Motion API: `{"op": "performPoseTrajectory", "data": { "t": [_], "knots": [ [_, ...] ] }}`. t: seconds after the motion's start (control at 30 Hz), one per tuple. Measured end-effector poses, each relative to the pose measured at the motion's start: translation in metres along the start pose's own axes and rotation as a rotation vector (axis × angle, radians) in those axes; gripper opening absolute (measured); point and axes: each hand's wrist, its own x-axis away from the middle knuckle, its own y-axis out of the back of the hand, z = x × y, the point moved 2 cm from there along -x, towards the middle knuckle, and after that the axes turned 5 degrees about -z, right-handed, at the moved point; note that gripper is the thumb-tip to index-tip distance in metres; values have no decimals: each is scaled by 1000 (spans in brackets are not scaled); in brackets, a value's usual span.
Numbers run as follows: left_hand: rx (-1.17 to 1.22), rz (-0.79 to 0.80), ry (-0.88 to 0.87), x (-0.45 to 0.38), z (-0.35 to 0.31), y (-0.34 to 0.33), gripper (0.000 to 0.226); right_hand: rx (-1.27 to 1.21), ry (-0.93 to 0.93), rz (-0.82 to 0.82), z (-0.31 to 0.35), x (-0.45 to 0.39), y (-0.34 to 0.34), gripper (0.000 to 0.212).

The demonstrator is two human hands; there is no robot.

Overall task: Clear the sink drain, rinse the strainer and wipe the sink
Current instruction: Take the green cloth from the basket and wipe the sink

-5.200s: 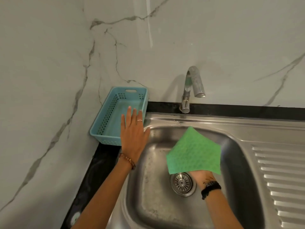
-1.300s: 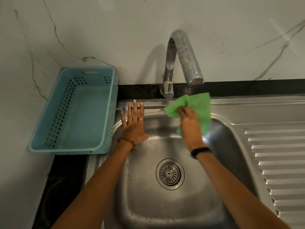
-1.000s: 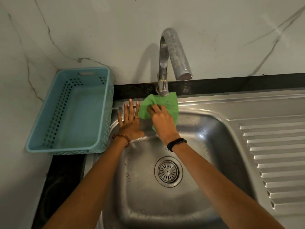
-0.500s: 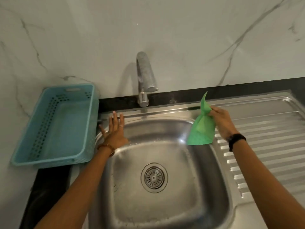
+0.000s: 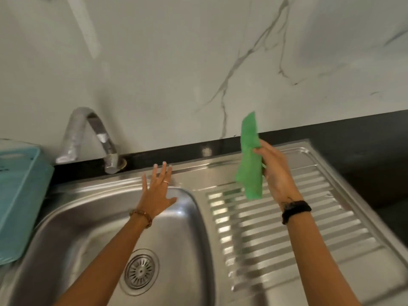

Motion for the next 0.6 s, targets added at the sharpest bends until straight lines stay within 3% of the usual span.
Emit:
{"op": "performPoseTrajectory", "data": {
  "t": [0.1,0.17,0.43,0.5,0.6],
  "knots": [
    [-42,68,113,-24,-10,-1,115,455,130,190,-4,-23,-10,35],
    [-30,146,178,-32,-10,-5,124,655,101,337,-30,-35,-17,42],
    [-90,165,233,-31,-12,-17,134,1397,204,374,-129,-66,-16,97],
    [-103,145,239,-30,-13,-20,134,1496,291,321,-143,-61,-25,106],
    [-74,145,235,-31,-11,-24,132,1489,376,316,-152,-56,-44,103]
  ]
}}
